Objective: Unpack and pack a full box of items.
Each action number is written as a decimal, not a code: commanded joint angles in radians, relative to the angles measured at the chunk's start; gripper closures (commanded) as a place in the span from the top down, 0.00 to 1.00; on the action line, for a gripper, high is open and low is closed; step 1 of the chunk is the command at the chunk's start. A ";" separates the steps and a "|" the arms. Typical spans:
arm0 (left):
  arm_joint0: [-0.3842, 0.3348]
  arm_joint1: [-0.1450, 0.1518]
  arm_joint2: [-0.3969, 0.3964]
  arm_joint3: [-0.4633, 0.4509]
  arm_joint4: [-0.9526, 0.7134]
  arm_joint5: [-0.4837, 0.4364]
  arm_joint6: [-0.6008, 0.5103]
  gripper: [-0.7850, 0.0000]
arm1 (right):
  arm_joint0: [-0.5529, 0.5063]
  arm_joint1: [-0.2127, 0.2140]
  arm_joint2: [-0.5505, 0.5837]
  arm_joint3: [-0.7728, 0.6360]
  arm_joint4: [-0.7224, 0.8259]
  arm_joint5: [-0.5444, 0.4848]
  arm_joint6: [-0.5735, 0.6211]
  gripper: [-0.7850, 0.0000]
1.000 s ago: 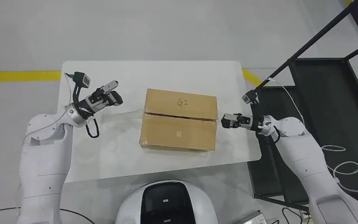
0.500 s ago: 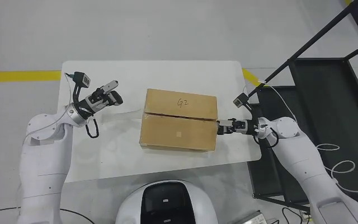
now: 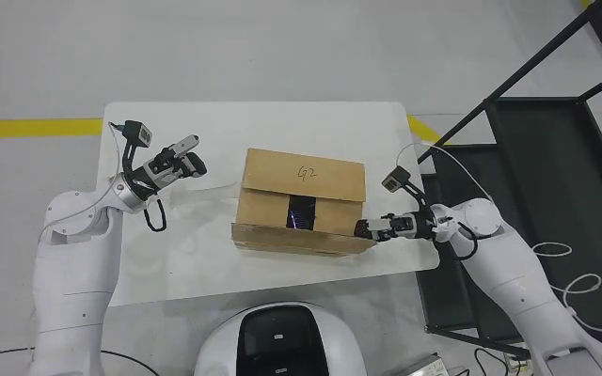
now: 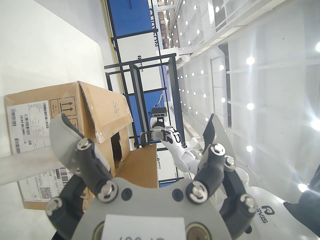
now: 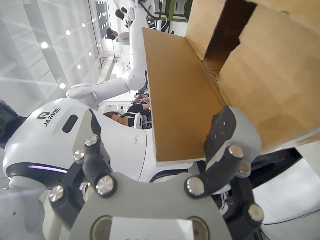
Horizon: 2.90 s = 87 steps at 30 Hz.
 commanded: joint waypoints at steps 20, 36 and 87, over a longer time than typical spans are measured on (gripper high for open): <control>0.000 0.000 0.000 0.000 0.000 0.000 0.000 1.00 | -0.111 0.079 -0.153 -0.249 -0.249 -0.054 -0.054 1.00; 0.000 0.000 0.000 0.000 0.000 0.000 0.000 1.00 | -0.044 0.102 -0.291 -0.038 -0.491 -0.304 -0.332 1.00; 0.000 0.000 0.000 0.000 0.000 0.000 0.000 1.00 | -0.193 0.168 -0.057 -0.228 -0.219 -0.318 -0.319 1.00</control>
